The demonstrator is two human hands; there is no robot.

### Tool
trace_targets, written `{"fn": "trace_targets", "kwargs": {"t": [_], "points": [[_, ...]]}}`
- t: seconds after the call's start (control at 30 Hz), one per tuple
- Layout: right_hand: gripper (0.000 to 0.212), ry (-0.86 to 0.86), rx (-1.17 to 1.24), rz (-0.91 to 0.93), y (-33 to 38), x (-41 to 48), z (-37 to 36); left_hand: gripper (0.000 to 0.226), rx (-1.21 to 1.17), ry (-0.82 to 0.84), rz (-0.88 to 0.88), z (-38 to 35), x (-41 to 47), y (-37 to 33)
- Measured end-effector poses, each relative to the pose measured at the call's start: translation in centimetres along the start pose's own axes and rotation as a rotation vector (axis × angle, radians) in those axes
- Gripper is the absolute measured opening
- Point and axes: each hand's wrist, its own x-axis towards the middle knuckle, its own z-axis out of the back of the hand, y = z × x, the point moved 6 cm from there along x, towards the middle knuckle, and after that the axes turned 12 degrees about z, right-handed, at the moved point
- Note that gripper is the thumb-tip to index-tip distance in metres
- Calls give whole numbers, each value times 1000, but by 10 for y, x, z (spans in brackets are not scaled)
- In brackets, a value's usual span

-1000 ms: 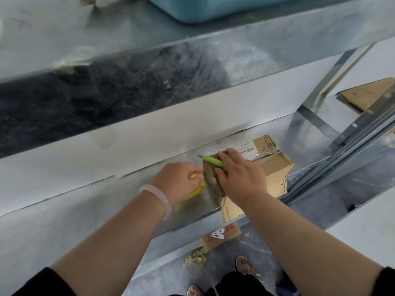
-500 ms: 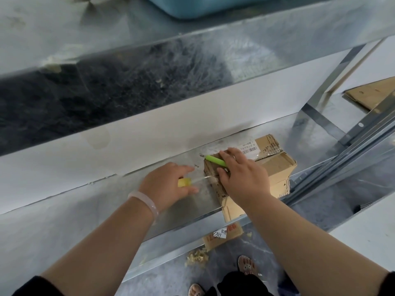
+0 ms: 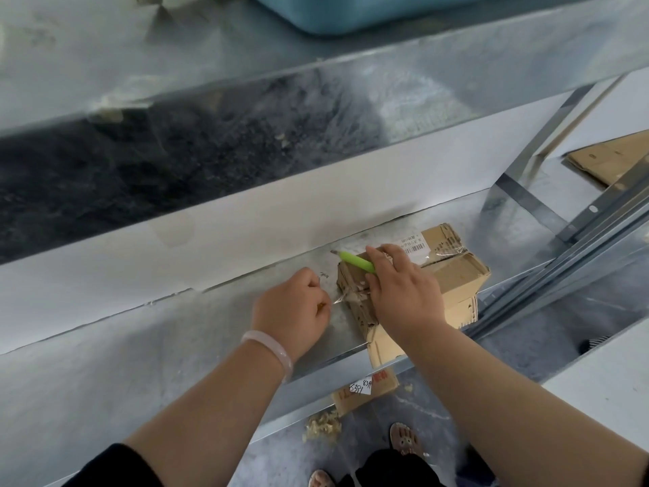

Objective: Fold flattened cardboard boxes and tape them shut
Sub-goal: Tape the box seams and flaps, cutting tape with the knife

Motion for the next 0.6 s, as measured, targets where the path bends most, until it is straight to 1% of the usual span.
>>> {"fn": "trace_targets", "kwargs": {"t": [0.13,0.17,0.2,0.27,0.3,0.33,0.4,0.5,0.6], "points": [[37,-214,186,74,12,-12,22,24,-14,0,29,2,2,2],[34,-219,255,73,16,-18,27,26,-11,10,31,2,3,2],[34,-185,343,47,19,-25,29,27,-5,17,26,1,3,2],[42,-48,555,-30,27,-45,22,27,-11,11,18,2,2,2],[48,13,619,-68,30,-55,18,26,-21,0,18,2,2,2],[54,67,635,-97,34,-65,14,25,-30,-10,20,3,2,3],[60,152,615,-133,41,-78,6,23,-34,-16,27,3,2,3],[63,251,539,-119,52,-84,-4,21,-44,-11,33,3,2,3],[61,272,448,-95,59,-79,-4,20,-37,-10,21,4,0,2]]}}
